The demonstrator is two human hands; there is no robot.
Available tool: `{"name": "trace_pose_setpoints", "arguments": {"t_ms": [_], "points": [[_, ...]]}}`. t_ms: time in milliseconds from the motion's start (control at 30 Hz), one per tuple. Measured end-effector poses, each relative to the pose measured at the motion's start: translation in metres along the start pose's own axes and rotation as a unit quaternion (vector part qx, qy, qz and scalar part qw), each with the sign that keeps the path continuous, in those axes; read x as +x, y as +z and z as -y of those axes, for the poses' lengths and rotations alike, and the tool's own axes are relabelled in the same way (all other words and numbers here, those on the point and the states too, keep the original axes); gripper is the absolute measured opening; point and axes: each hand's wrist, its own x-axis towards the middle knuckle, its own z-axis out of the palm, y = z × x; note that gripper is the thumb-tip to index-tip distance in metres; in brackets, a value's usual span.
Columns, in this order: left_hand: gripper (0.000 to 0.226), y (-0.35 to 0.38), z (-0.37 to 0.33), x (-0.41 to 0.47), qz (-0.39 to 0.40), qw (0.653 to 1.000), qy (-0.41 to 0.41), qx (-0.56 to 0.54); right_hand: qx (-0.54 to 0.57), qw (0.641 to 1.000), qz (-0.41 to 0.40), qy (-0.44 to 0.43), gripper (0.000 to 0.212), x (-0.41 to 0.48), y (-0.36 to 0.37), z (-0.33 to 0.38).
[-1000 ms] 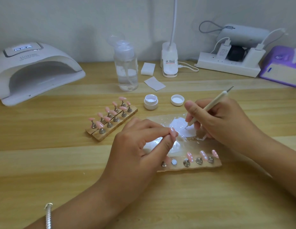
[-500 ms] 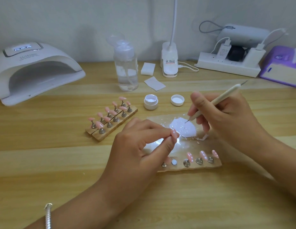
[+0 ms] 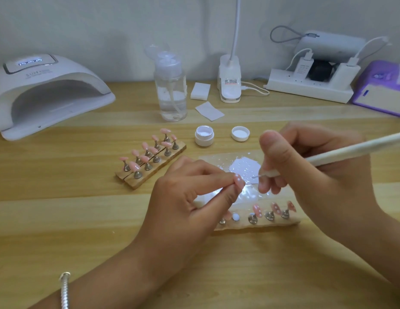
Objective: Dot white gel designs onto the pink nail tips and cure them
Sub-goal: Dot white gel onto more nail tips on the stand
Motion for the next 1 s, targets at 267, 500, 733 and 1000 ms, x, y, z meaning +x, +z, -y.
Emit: {"name": "trace_pose_setpoints", "arguments": {"t_ms": [267,500,733,1000], "points": [[0.013,-0.0026,-0.003,0.0011,0.012,1.0,0.017,0.023,-0.022,0.999,0.022,-0.012,0.032,-0.0037,0.0051,-0.0002],[0.012,-0.0027,-0.003,0.0008,0.012,0.999,0.031,0.03,-0.031,0.999,0.027,-0.008,0.03,-0.0043,0.0042,-0.0028],[0.012,-0.0029,-0.0023,0.0006,0.012,0.999,0.03,0.032,-0.031,0.999,0.03,-0.003,0.029,-0.0041,0.0054,-0.0042],[0.013,-0.0037,-0.0032,0.0012,0.016,0.999,0.036,0.034,-0.03,0.999,0.036,0.004,0.029,-0.0042,0.005,-0.0035]]}}
